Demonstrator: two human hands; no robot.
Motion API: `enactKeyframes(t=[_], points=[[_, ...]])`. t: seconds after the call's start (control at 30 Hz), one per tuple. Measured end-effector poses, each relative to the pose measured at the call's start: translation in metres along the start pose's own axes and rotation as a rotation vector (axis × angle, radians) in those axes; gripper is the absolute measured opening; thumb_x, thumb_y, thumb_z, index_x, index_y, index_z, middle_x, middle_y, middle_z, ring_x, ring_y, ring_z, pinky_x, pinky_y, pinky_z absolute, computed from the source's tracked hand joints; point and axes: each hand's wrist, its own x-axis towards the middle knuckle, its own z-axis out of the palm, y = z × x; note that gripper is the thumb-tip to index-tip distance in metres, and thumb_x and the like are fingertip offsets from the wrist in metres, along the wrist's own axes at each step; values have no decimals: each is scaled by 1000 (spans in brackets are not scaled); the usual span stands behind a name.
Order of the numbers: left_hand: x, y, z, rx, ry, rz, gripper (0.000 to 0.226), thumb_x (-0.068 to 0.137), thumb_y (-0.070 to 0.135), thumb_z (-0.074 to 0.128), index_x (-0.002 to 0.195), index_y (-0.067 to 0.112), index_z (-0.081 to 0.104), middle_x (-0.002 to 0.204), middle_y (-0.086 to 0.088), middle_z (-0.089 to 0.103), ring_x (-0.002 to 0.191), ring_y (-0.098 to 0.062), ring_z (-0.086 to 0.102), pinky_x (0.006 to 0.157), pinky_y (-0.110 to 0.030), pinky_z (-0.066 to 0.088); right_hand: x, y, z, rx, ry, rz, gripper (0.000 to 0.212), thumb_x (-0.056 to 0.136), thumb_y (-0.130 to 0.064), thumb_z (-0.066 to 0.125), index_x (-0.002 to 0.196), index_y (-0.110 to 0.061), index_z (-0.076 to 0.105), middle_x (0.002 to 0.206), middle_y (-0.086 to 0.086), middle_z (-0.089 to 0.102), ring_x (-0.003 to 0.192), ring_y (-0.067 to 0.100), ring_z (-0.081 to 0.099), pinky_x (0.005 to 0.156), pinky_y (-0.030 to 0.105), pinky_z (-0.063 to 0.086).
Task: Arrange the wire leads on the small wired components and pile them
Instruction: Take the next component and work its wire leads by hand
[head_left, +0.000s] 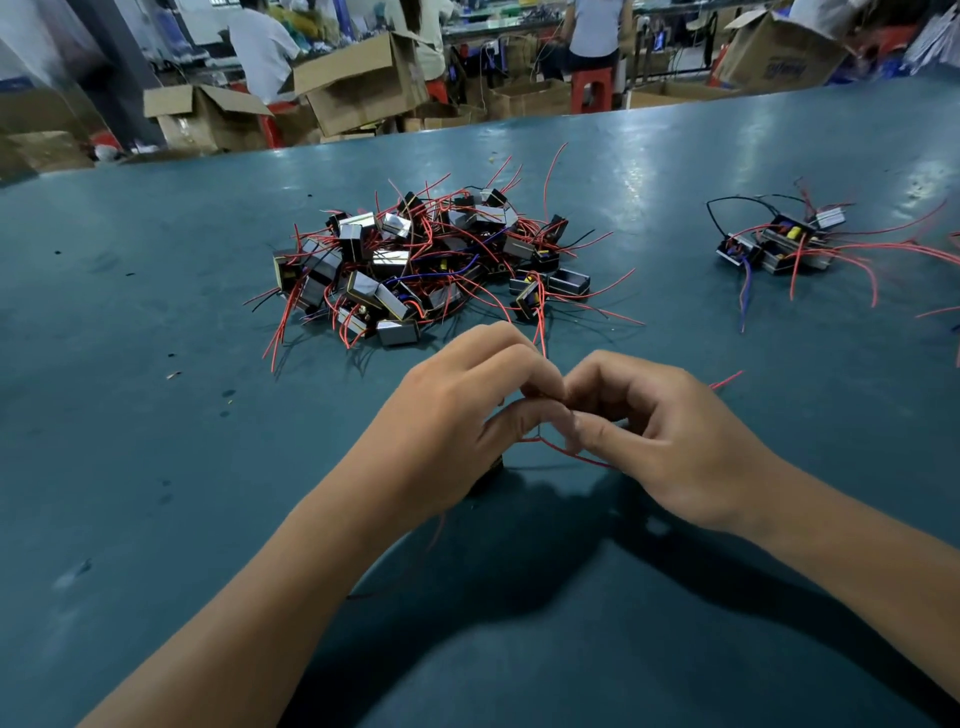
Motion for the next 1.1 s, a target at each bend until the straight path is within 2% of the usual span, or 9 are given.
enactKeyframes(t=[0.1,0.23,0.33,0.53,0.73,0.83,0.9,1.0,1.1], points=[[0,-1,-4,64,-40,30,15,96,20,65,100,6,70,98,-3,61,87,-14,54,76,-32,49,0,2,-2,53,-10,-15,7,90,-21,62,92,-15,64,76,3,66,71,10,58,67,20,45],[-1,-1,-6,147,-30,77,17,97,21,65,102,5,70,101,-5,62,89,-24,59,74,-41,52,0,1,-2,136,1,-15,8,88,-16,62,95,-12,61,75,1,65,70,8,59,67,17,46],[-2,-1,-6,161,-25,80,20,95,24,67,101,5,69,101,-5,63,88,-23,58,70,-42,52,-1,-1,-2,234,11,-11,7,89,-11,60,93,-9,55,73,-1,65,60,2,56,59,10,42],[-1,1,-3,186,16,117,20,95,21,65,95,2,69,94,-7,64,82,-28,60,65,-45,51,0,-1,-2,240,17,49,8,90,-22,59,89,-14,58,68,-2,62,54,22,35,47,29,29],[-2,-4,-4,226,47,156,15,98,15,64,95,3,71,93,-5,66,81,-28,61,64,-45,52,0,-2,-3,225,12,67,13,89,-27,61,90,-14,58,66,-4,62,55,22,36,47,23,31],[-2,-7,-4,212,29,163,13,99,14,64,94,5,72,93,-3,67,82,-27,61,66,-44,51,0,-1,-5,187,-4,57,10,91,-22,59,89,-12,58,64,-8,58,53,11,41,49,14,34],[-2,-9,-4,179,17,142,11,98,14,64,93,7,72,93,0,66,83,-25,59,69,-42,51,1,-1,-6,174,-26,48,8,93,-17,57,89,-10,57,63,-11,54,53,0,44,52,8,35],[-2,-16,-7,121,45,65,9,97,13,65,91,7,70,90,2,64,82,-19,56,73,-27,46,1,1,-9,131,0,79,9,94,-19,56,88,-12,56,61,-11,53,52,0,45,52,8,35],[-3,-21,-7,5,65,-102,4,96,15,66,94,11,67,89,8,61,78,-11,53,72,-13,36,4,4,-10,79,123,133,12,99,-14,58,87,-18,58,59,-10,55,49,1,44,50,9,34]])
